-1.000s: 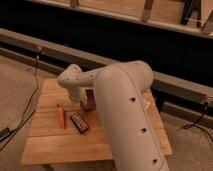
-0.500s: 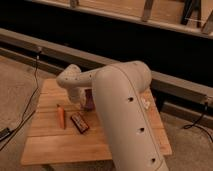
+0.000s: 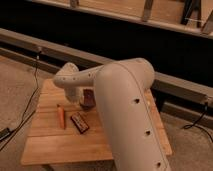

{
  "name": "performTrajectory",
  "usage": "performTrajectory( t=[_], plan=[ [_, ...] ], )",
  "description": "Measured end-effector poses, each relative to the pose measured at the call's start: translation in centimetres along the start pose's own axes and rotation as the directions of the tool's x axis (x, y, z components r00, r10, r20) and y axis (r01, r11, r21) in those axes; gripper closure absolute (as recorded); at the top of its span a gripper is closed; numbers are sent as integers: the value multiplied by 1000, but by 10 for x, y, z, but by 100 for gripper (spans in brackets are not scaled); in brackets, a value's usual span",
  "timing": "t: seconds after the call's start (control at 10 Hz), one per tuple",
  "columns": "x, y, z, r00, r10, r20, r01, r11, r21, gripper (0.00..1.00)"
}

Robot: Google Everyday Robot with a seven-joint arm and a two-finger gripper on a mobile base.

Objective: Pick up the ceramic bowl

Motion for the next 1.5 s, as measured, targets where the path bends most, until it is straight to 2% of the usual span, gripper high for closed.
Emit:
performTrajectory(
  t=[0.3,0.5,0.7,1.0,1.3,1.5],
  plan=[
    [3,5,-15,995,-98,10,97,994,41,100],
    [1,6,-26,992,-123,25,121,990,71,100],
    [-3,6,-40,994,-95,52,90,992,86,100],
    [-10,6,-62,996,-9,89,0,995,99,100],
    [-11,7,-72,994,44,101,-57,991,124,100],
    [-10,9,-75,994,58,97,-71,988,136,100]
  ],
)
